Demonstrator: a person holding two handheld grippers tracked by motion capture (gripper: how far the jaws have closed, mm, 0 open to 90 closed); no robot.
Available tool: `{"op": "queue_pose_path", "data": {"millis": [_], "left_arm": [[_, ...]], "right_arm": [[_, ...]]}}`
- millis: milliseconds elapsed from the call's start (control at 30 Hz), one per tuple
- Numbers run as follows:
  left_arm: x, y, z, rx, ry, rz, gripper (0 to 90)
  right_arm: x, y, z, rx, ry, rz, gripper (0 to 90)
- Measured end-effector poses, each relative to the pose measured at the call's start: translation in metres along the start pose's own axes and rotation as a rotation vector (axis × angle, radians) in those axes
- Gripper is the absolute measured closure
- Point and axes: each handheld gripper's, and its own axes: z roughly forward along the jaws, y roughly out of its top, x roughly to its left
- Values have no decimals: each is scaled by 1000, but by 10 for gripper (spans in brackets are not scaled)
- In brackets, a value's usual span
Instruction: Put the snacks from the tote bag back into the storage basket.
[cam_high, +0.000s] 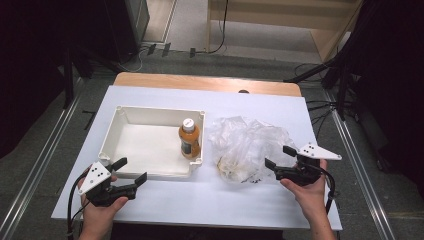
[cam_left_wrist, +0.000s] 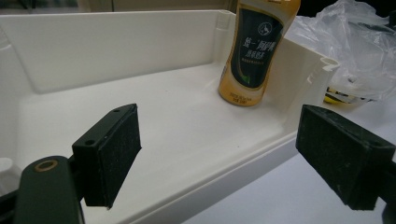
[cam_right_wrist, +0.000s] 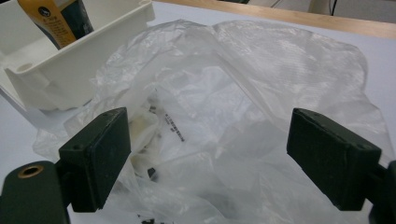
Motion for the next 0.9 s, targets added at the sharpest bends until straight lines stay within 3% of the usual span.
{"op": "queue_pose_path", "data": {"millis": [900], "left_arm": [[2,2,-3,-16,11,0,140]], "right_arm": [[-36,-36,-50,-11,-94,81,144]]}}
